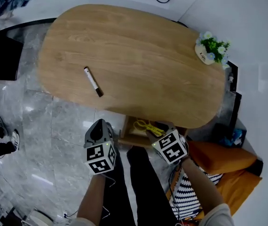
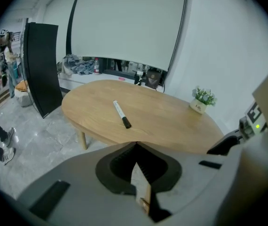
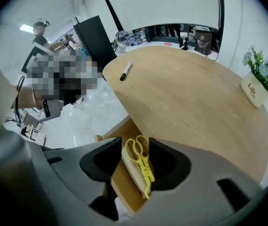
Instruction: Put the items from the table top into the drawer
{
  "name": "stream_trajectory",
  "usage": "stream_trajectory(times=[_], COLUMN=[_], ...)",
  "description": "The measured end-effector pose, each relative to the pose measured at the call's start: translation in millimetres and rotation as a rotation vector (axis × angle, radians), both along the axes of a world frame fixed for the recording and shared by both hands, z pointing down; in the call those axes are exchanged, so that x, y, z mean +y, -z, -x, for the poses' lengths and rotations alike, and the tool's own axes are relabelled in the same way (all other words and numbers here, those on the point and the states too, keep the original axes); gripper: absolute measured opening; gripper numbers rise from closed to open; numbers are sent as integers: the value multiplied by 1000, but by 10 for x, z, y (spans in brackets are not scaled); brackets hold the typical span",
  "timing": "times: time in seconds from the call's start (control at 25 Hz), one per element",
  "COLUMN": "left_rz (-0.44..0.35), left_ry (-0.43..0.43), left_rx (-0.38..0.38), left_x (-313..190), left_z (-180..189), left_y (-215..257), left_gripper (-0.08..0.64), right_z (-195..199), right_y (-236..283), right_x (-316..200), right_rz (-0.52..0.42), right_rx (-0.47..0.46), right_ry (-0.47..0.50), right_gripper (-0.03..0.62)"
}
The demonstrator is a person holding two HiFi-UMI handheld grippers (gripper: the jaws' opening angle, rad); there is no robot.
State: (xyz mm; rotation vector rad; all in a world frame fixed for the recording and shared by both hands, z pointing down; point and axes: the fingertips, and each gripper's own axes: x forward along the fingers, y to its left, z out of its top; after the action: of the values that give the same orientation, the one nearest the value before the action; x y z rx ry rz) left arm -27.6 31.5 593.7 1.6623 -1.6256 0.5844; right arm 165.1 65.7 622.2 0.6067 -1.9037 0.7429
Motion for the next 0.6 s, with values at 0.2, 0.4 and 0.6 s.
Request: stream_trajectory(times=[0.2,0.4,0.6], left_rz=[-3,6,12], left_ry=[55,102,120], left_rx=[-1,2,8], left_x=[-35,-31,-105], left_z=[484,964,1424], left_y=[71,90,55], left_gripper=[3,3,3], right_z=[494,1033,1601], right_y=[181,242,236], right_x=[-396,-668,-884], right_rz=[-37,-36,-46], right_rx=[-41,-48,-60], right_ry=[-27,-8,15], right_gripper=[163,156,153])
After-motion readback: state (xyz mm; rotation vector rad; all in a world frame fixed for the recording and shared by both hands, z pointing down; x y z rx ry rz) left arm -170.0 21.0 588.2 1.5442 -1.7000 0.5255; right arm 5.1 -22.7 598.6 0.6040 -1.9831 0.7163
